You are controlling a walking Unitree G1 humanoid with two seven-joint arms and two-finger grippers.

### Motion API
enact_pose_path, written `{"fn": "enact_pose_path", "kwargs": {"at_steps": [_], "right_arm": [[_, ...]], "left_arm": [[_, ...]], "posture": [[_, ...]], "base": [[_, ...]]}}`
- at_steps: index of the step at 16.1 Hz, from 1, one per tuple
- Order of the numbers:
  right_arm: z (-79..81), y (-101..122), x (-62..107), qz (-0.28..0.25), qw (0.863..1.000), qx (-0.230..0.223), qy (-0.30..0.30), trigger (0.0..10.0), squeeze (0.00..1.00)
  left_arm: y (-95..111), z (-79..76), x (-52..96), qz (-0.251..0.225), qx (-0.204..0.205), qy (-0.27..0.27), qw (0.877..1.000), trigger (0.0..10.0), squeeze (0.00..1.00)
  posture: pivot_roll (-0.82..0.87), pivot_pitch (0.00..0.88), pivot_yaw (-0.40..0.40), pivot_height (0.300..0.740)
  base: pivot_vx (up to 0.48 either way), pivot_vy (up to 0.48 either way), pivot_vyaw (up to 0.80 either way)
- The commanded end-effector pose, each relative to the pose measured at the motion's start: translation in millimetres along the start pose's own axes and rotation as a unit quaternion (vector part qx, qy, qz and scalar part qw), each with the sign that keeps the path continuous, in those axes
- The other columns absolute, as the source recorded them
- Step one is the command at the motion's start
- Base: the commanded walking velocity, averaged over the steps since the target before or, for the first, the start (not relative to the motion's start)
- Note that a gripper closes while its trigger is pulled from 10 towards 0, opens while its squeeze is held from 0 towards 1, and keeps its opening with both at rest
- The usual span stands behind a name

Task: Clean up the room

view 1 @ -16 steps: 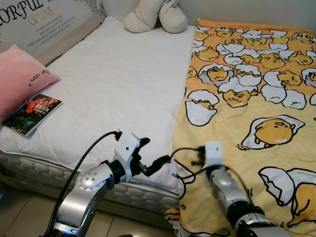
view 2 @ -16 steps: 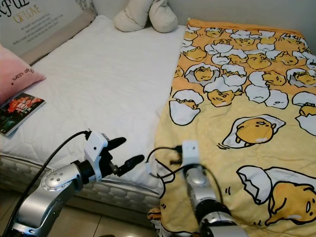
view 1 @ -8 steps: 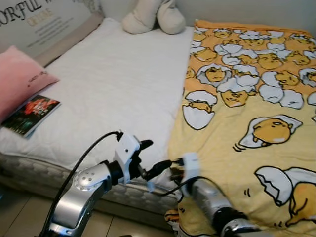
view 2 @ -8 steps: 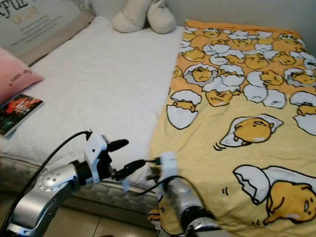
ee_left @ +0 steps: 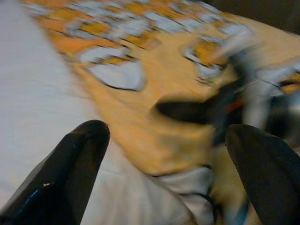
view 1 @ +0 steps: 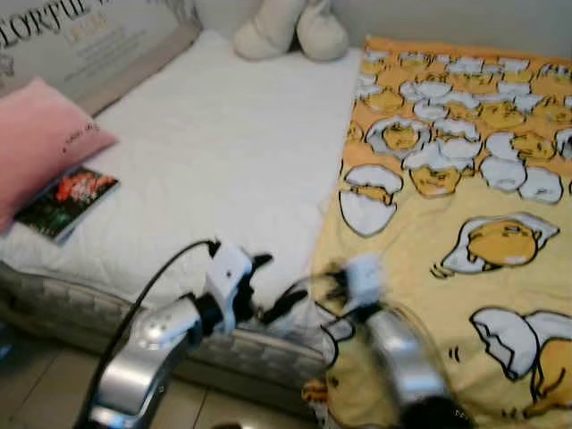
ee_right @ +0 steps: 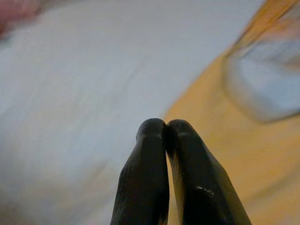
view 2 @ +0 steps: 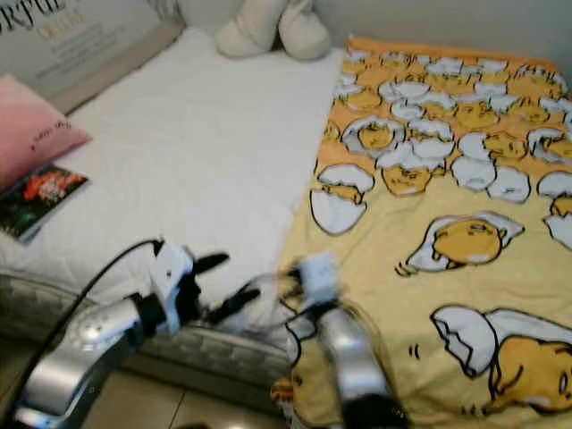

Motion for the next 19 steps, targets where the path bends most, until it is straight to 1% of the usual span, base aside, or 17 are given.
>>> {"fn": "enact_pose_path", "kwargs": {"at_steps": [1,2,4,5,6,7,8,9,11,15,18,19], "right_arm": [[-10.0,4,8.2,-0.013,0.999,0.018,-0.024,10.0,0.0],[-33.0,2,22.8,-0.011,0.996,0.037,-0.08,10.0,0.0],[-51.9,-3,36.1,-0.003,0.99,0.053,-0.133,10.0,0.0],[-69.1,3,54.7,-0.013,0.978,0.078,-0.192,10.0,0.0],[-69.9,9,58.2,-0.023,0.977,0.07,-0.198,10.0,0.0],[-67.4,17,59.7,-0.032,0.977,0.068,-0.2,10.0,0.0],[-66.7,18,59.4,-0.032,0.977,0.066,-0.199,10.0,0.0],[-65.6,16,56.3,-0.025,0.978,0.061,-0.199,10.0,0.0],[-67.9,12,52.8,-0.013,0.977,0.047,-0.207,10.0,0.0],[-63.3,8,50.0,0.003,0.98,0.048,-0.195,10.0,0.0],[-58.3,5,47.6,0.012,0.982,0.045,-0.185,10.0,0.0],[-53.2,-2,47.4,0.027,0.984,0.037,-0.172,10.0,0.0]], "left_arm": [[2,14.9,1.9,-0.007,-0.011,0.051,0.999,10.0,0.0],[1,21.8,2.5,-0.018,-0.009,0.096,0.995,10.0,0.0],[0,26.7,4.1,-0.026,-0.005,0.134,0.991,10.0,0.0],[0,31.9,7.7,-0.042,0.023,0.172,0.984,10.0,0.0],[1,33.5,8.8,-0.05,0.033,0.18,0.982,10.0,0.0],[4,38.3,9.4,-0.058,0.04,0.195,0.978,10.0,0.0],[4,39.0,8.9,-0.058,0.042,0.196,0.978,10.0,0.0],[5,41.2,5.5,-0.053,0.037,0.2,0.978,10.0,0.0],[8,44.2,2.5,-0.051,0.019,0.206,0.977,10.0,0.0],[13,51.1,2.8,-0.057,0.018,0.217,0.974,10.0,0.0],[13,51.6,1.6,-0.056,0.016,0.217,0.974,10.0,0.0],[12,51.3,1.3,-0.055,0.017,0.217,0.975,10.0,0.0]], "posture": [[0.02,0.0,0.011,0.74],[0.01,0.0,0.009,0.74],[0.01,0.0,0.009,0.74],[0.0,0.0,0.01,0.74],[0.0,0.0,0.01,0.74],[0.0,0.0,0.01,0.74],[0.0,0.0,0.007,0.74],[0.0,0.0,0.007,0.74],[0.0,0.0,0.007,0.74],[0.01,0.0,0.007,0.74],[0.01,0.0,0.007,0.74],[0.01,0.0,0.007,0.74]], "base": [[0.0,0.0,0.0],[0.0,0.0,0.0],[0.0,0.0,0.0],[0.0,0.0,0.0],[0.0,0.0,0.0],[0.0,0.0,0.0],[0.0,0.0,0.0],[0.0,0.0,0.0],[-0.371,0.0,0.0],[-0.435,0.0,0.0],[0.0,0.0,0.0],[0.0,0.0,0.0]]}}
Point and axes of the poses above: a point about 5 cm out from each wrist's last joint towards the gripper, its own x axis pointing back from the gripper into the wrist, its own y axis along the axis of the wrist's last joint, z = x × y, the point moved 5 cm from there along -x, pointing out of the wrist towards the gripper, and after that the axes turned 8 degrees about x, right-handed, at the moved point
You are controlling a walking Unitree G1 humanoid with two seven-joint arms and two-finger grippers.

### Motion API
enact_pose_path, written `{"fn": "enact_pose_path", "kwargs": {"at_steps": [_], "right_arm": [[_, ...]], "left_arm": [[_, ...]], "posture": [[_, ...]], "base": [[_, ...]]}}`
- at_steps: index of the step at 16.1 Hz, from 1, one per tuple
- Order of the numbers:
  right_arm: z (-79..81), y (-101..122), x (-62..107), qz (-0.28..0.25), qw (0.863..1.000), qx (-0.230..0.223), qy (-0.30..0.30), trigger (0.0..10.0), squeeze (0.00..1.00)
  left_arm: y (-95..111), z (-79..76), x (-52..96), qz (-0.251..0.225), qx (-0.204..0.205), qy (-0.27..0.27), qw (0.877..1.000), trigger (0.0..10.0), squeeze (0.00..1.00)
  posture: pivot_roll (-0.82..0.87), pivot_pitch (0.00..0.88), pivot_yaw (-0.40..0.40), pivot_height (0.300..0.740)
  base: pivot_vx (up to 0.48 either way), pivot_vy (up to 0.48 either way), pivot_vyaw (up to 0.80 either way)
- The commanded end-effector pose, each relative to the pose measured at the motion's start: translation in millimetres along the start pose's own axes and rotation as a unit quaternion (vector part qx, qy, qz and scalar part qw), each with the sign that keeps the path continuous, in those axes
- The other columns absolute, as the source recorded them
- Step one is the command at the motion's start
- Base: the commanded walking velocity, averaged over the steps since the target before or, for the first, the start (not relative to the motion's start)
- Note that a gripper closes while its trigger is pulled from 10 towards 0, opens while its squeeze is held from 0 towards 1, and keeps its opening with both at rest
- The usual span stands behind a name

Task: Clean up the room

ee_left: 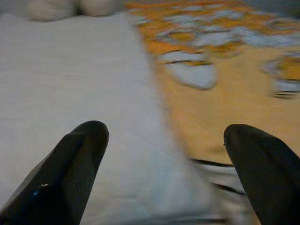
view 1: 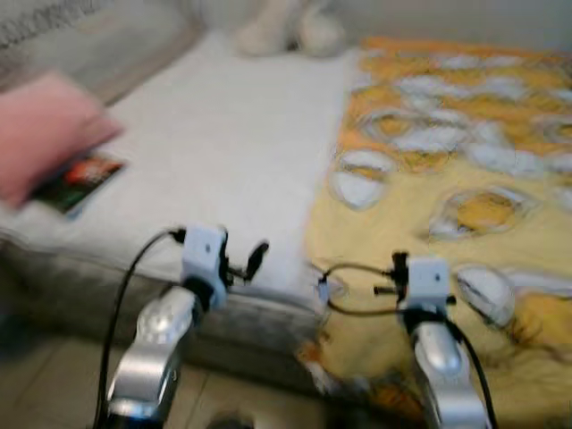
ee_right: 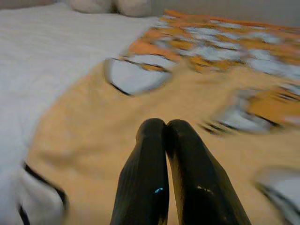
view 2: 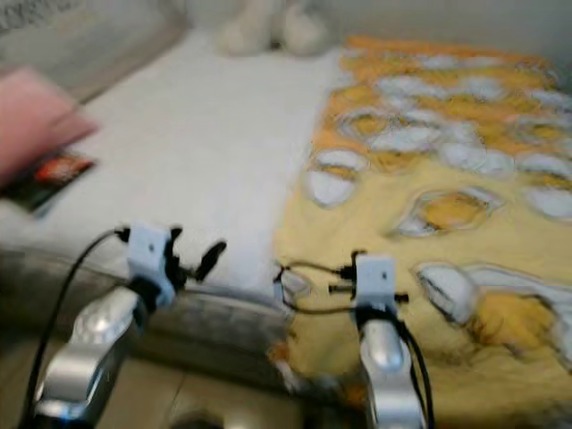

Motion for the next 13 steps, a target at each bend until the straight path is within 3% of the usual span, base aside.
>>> {"fn": "enact_pose_path", "kwargs": {"at_steps": [1,4,7,10,13], "right_arm": [[5.8,-18,4.4,0.04,0.999,-0.019,0.011,10.0,0.0],[16.1,-55,5.9,0.122,0.991,-0.034,0.03,10.0,0.0],[27.8,-77,-1.4,0.167,0.985,-0.026,0.043,10.0,0.0],[32.9,-60,-18.8,0.137,0.989,-0.01,0.05,10.0,0.0],[41.5,-72,-18.6,0.158,0.985,-0.021,0.066,10.0,0.0]], "left_arm": [[4,0.1,-2.2,-0.004,-0.006,-0.004,1.0,10.0,0.0],[3,0.2,-0.2,0.0,-0.007,-0.009,1.0,10.0,0.0],[4,0.3,3.5,0.007,-0.02,-0.022,1.0,10.0,0.0],[10,0.2,6.3,0.0,-0.047,-0.029,0.998,10.0,0.0],[13,0.5,12.1,-0.008,-0.023,-0.022,0.999,10.0,0.0]], "posture": [[0.01,0.0,0.007,0.74],[0.02,0.004,0.017,0.74],[0.05,0.033,0.039,0.74],[0.07,0.029,0.042,0.74],[0.1,0.049,0.027,0.74]], "base": [[0.0,0.0,0.0],[0.0,0.0,0.0],[0.0,0.0,0.0],[0.0,0.0,0.0],[0.0,0.0,0.0]]}}
Point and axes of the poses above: a point about 5 cm out from each wrist's last joint towards the gripper, its own x axis pointing back from the gripper into the wrist, its own y axis along the axis of the wrist's last joint, z = x × y, the point moved 5 cm from there along -x, pointing out of the wrist towards the gripper, and after that the axes turned 8 degrees about x, right-handed, at the moved point
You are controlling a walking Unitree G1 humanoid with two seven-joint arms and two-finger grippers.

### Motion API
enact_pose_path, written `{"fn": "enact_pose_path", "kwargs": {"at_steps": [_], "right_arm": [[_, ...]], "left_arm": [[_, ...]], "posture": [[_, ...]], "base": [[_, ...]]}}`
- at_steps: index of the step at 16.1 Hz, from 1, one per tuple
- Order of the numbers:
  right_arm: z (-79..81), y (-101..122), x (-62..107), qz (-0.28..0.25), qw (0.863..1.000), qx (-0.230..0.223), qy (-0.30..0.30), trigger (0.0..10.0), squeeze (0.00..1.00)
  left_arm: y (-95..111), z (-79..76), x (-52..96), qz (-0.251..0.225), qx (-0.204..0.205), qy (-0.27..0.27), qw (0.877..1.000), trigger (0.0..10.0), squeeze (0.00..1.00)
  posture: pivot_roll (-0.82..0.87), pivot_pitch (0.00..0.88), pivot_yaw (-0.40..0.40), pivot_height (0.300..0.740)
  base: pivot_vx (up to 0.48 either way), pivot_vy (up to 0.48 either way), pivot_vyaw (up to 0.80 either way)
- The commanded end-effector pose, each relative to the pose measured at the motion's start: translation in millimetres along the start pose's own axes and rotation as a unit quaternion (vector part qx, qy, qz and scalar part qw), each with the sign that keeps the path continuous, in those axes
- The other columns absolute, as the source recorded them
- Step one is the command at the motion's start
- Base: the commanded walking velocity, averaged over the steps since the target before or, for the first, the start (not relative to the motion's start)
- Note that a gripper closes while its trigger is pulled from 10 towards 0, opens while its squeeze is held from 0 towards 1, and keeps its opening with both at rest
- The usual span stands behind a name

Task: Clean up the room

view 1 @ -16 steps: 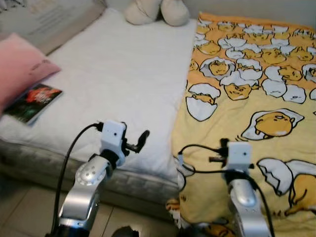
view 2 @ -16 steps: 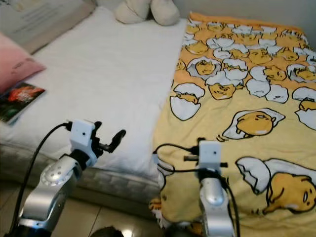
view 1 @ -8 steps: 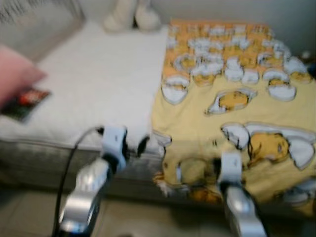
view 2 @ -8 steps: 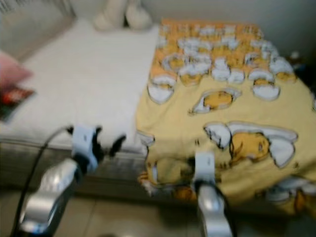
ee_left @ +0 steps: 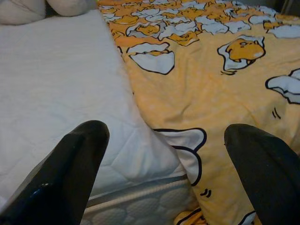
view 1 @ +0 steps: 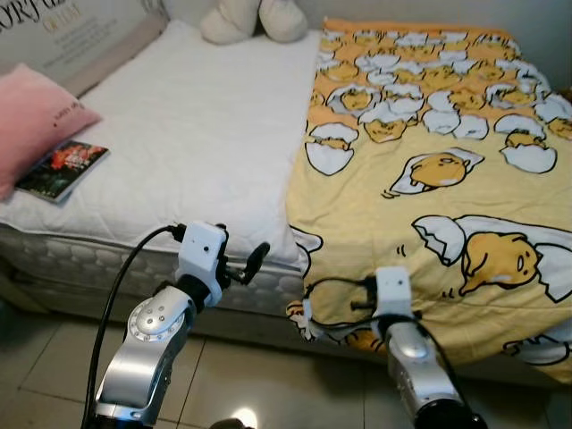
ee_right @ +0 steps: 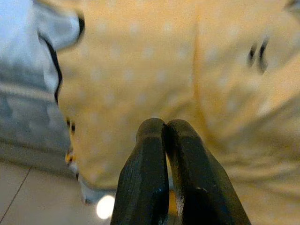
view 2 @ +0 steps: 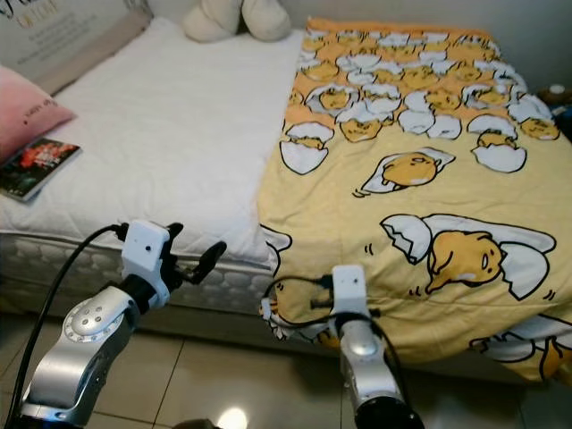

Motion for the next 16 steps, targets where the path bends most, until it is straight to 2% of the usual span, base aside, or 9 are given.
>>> {"fn": "enact_pose_path", "kwargs": {"at_steps": [1,2,4,6,12,16], "right_arm": [[1.5,-2,-2.2,0.007,1.0,-0.008,0.0,10.0,0.0],[1.6,-3,-6.0,0.016,1.0,-0.013,-0.002,10.0,0.0],[3.9,5,-14.6,0.02,1.0,0.005,0.001,10.0,0.0],[8.0,9,-19.3,0.026,1.0,0.011,0.009,10.0,0.0],[22.6,11,-24.6,0.052,0.998,0.032,0.025,10.0,0.0],[13.5,15,-27.8,0.06,0.997,0.046,-0.002,10.0,0.0]], "left_arm": [[3,2.3,4.6,-0.003,0.009,0.006,1.0,10.0,0.0],[5,0.4,7.9,-0.008,0.011,0.004,1.0,10.0,0.0],[7,-5.5,14.6,-0.008,0.007,-0.002,1.0,10.0,0.0],[9,-5.5,20.1,-0.009,0.009,0.001,1.0,10.0,0.0],[15,-5.1,44.3,0.004,0.013,0.02,1.0,10.0,0.0],[14,-11.1,53.3,0.013,0.02,0.019,1.0,10.0,0.0]], "posture": [[0.11,0.053,0.028,0.74],[0.12,0.062,0.029,0.74],[0.16,0.088,0.025,0.74],[0.19,0.109,0.022,0.74],[0.28,0.194,0.031,0.74],[0.29,0.226,0.031,0.74]], "base": [[0.0,0.0,0.0],[0.345,0.304,0.0],[0.375,0.3,0.0],[0.435,0.12,0.0],[0.0,0.0,0.0],[0.0,0.0,0.0]]}}
Point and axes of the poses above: a point about 5 cm out from each wrist's last joint towards the gripper, its own x axis pointing back from the gripper into the wrist, its own y axis along the axis of the wrist's last joint, z = x × y, the point moved 5 cm from there along -x, pointing out of the wrist towards the gripper, and after that the axes turned 8 degrees about x, right-handed, at the moved point
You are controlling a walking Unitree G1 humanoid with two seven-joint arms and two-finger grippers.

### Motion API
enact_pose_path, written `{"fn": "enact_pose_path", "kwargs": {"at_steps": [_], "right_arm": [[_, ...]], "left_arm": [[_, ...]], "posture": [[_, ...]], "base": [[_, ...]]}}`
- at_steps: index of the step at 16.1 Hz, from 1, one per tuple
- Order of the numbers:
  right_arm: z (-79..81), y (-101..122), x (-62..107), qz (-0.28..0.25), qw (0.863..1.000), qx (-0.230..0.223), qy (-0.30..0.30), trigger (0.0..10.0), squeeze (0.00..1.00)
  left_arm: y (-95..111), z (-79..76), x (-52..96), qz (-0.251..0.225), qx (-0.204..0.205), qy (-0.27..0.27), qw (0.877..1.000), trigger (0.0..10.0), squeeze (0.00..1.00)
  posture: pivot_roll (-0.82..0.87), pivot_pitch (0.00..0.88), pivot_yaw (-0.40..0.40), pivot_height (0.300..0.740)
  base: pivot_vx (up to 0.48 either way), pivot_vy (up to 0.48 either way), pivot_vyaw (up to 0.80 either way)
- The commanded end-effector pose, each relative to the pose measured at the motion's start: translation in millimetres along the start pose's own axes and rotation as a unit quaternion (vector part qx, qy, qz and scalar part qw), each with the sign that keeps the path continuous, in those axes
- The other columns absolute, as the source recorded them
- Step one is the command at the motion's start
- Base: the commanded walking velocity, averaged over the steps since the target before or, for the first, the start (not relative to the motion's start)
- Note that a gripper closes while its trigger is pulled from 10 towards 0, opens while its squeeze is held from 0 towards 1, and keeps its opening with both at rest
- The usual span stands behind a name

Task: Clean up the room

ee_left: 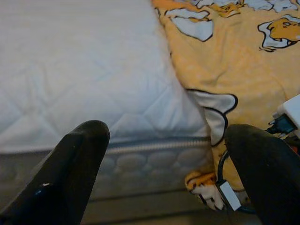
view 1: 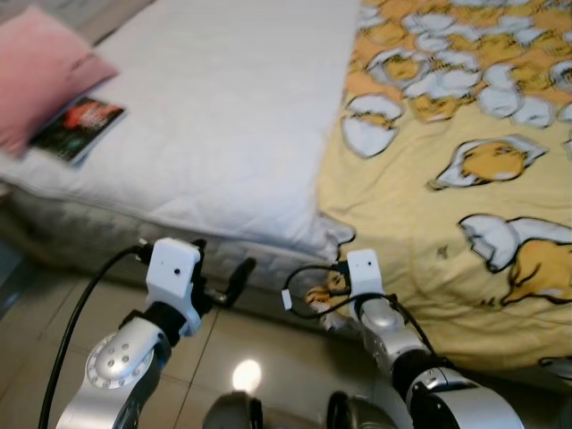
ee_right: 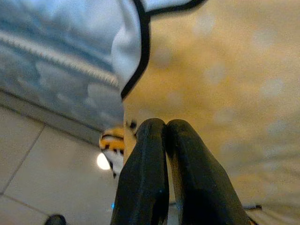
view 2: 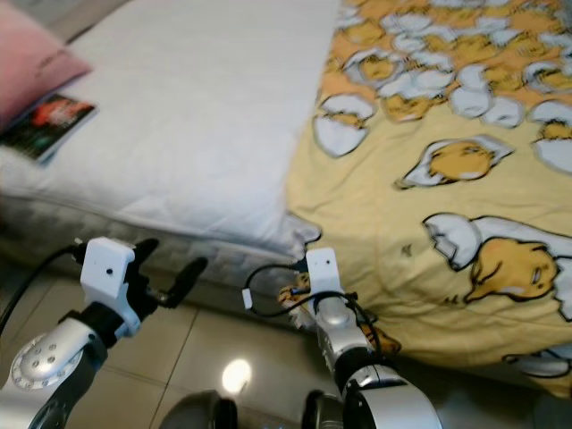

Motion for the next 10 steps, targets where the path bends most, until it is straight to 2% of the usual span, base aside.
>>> {"fn": "enact_pose_path", "kwargs": {"at_steps": [1,4,7,10], "right_arm": [[-8.3,-8,-0.4,0.023,1.0,0.007,-0.014,10.0,0.0],[-17.9,-8,-1.7,0.033,0.999,0.009,-0.031,10.0,0.0],[-29.0,-2,-4.3,0.041,0.998,0.01,-0.05,10.0,0.0],[-25.9,9,-6.6,0.036,0.998,0.021,-0.045,10.0,0.0]], "left_arm": [[0,-3.4,4.0,0.007,0.003,0.001,1.0,10.0,0.0],[4,-11.3,10.6,0.007,0.006,-0.004,1.0,10.0,0.0],[4,-13.0,17.7,0.011,0.007,-0.004,1.0,10.0,0.0],[5,-15.1,23.9,0.018,0.01,0.001,1.0,10.0,0.0]], "posture": [[0.29,0.242,0.031,0.74],[0.32,0.276,0.033,0.74],[0.34,0.304,0.034,0.74],[0.36,0.32,0.034,0.74]], "base": [[0.0,0.0,0.0],[0.0,0.0,0.0],[0.0,0.0,0.0],[0.0,0.0,0.0]]}}
Point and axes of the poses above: a point about 5 cm out from each wrist's last joint towards the gripper, its own x axis pointing back from the gripper into the wrist, its own y axis along the axis of the wrist's last joint, z = x × y, the point moved 5 cm from there along -x, pointing out of the wrist towards the gripper, and after that the axes turned 8 degrees about x, right-handed, at the moved point
